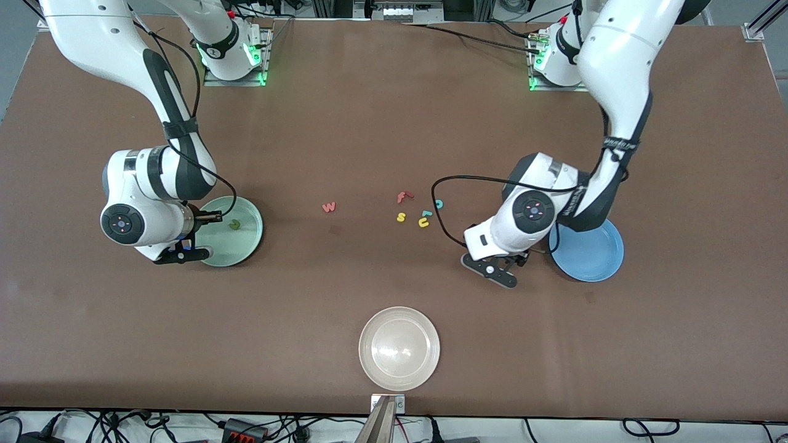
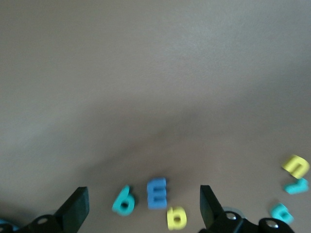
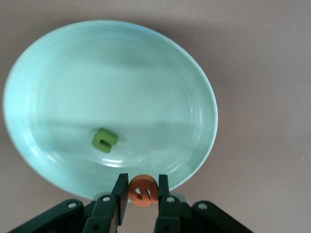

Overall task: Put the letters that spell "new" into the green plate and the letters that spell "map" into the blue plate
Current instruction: 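Drop the orange e on the green plate while the left gripper grasps blue E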

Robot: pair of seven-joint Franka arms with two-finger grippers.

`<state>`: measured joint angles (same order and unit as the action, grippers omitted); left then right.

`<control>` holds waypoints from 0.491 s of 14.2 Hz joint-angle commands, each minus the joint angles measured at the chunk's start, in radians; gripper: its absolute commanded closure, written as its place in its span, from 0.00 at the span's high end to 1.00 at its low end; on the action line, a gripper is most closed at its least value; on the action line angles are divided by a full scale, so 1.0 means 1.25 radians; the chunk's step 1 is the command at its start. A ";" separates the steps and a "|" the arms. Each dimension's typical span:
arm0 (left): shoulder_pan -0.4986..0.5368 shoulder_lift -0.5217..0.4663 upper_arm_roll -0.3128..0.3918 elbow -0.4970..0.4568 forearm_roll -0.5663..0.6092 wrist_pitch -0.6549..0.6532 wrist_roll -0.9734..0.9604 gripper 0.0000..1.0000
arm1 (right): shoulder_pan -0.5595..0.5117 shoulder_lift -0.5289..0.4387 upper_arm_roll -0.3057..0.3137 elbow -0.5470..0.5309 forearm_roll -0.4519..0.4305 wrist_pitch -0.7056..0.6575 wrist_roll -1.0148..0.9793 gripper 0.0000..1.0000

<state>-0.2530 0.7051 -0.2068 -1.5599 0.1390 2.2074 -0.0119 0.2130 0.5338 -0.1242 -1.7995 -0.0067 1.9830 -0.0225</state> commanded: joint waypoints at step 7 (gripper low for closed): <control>0.012 -0.008 0.000 -0.135 0.023 0.119 0.017 0.76 | -0.006 0.036 0.007 -0.056 -0.009 0.120 -0.013 0.14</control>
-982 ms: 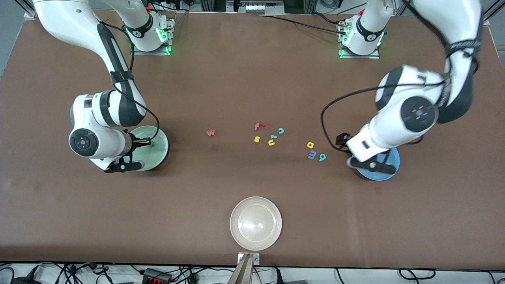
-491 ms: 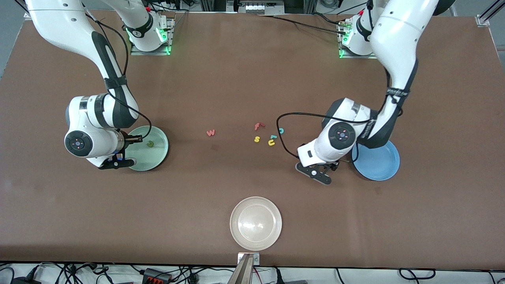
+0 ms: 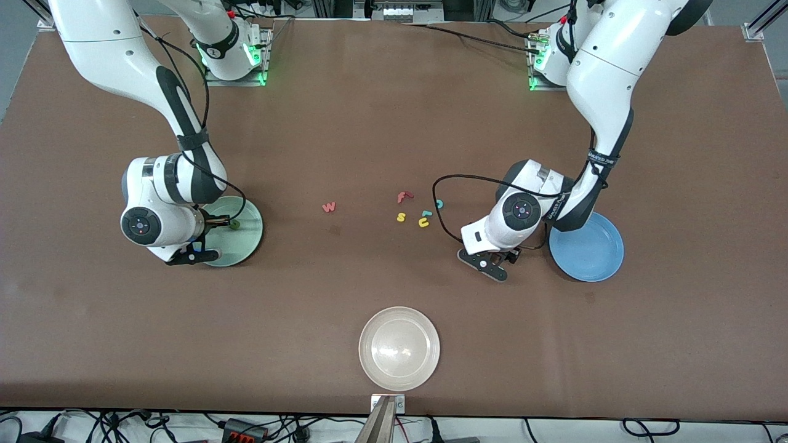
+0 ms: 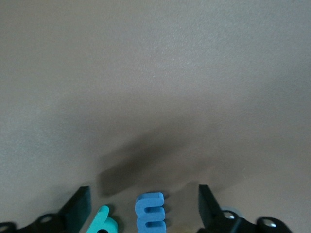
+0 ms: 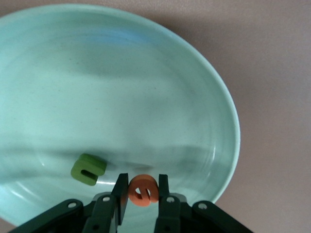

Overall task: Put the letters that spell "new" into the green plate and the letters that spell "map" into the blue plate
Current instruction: 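Drop the orange e on the green plate while the left gripper grasps blue E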

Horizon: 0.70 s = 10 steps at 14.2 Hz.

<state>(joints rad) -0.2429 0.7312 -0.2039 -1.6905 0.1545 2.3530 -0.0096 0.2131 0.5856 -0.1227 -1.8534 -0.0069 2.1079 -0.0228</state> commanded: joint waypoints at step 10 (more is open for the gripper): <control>0.007 -0.073 -0.003 -0.026 0.009 -0.114 0.015 0.11 | -0.009 0.004 0.006 0.012 -0.004 0.028 -0.001 1.00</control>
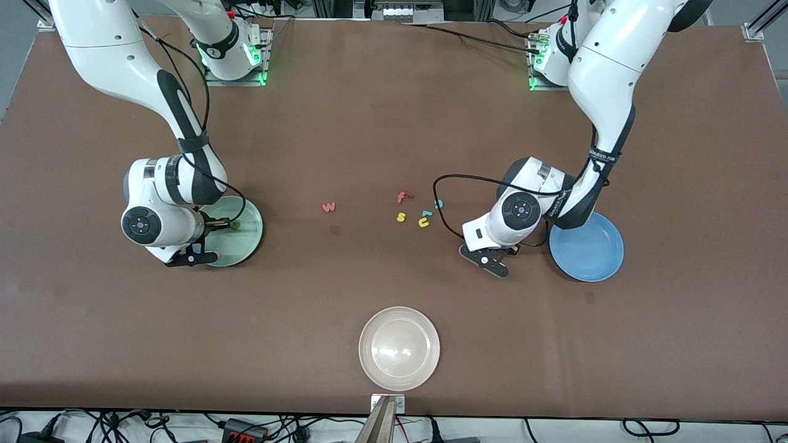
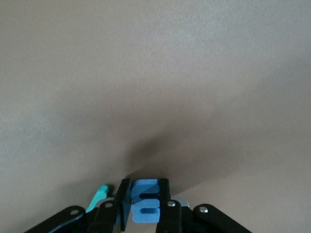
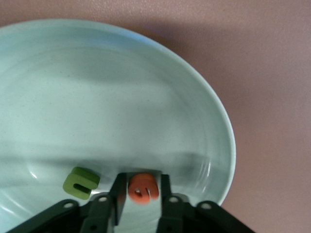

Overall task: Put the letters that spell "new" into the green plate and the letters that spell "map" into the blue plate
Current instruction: 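Drop the orange e on the green plate while the left gripper grasps blue E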

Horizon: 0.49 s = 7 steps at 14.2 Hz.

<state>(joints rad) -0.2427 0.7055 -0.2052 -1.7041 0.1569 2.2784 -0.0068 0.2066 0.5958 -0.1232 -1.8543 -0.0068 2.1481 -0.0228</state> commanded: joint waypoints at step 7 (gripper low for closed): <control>0.142 -0.108 0.012 0.157 0.042 -0.346 0.026 0.13 | 0.028 -0.085 0.016 0.029 -0.003 -0.073 -0.007 1.00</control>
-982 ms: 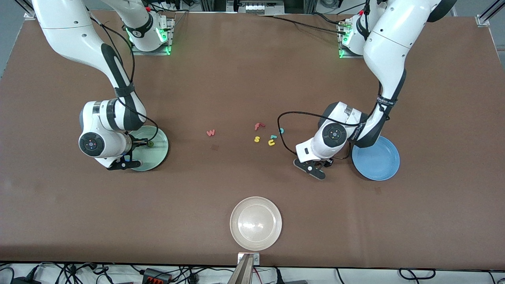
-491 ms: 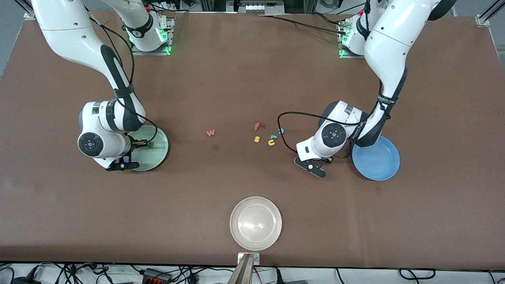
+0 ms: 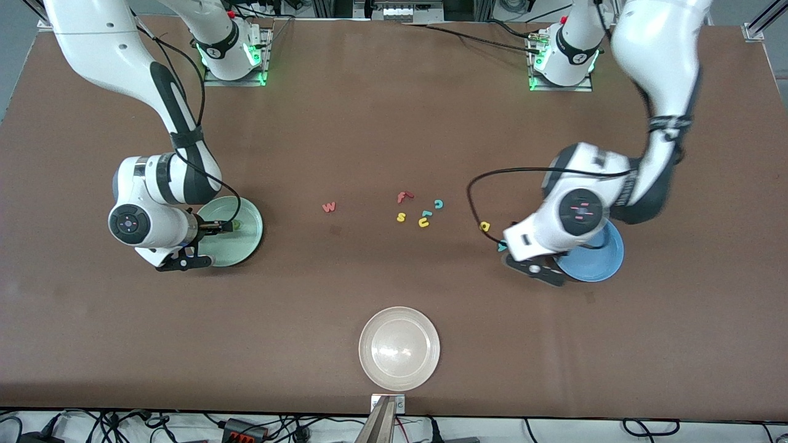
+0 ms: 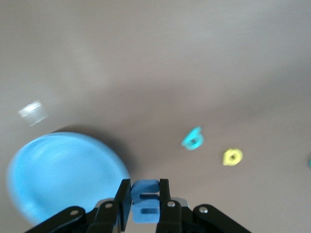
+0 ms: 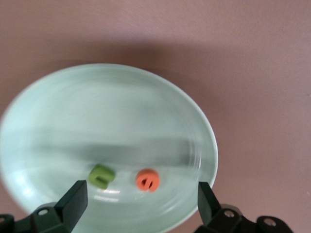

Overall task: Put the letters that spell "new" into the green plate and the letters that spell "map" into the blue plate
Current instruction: 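Drop the blue E on the blue plate while the right gripper reaches pink W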

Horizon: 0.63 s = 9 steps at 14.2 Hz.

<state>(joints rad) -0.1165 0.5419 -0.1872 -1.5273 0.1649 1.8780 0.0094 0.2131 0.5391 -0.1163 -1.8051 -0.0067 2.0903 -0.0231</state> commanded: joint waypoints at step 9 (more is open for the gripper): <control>0.167 0.083 -0.006 -0.181 0.122 0.137 0.013 0.32 | 0.101 -0.062 0.048 -0.011 0.018 -0.029 -0.428 1.00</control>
<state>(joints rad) 0.0632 0.6896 -0.1816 -1.6794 0.2953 1.9966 0.0395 0.3488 0.4895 -0.0780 -1.8053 -0.0018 2.0630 -0.4197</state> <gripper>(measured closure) 0.727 0.000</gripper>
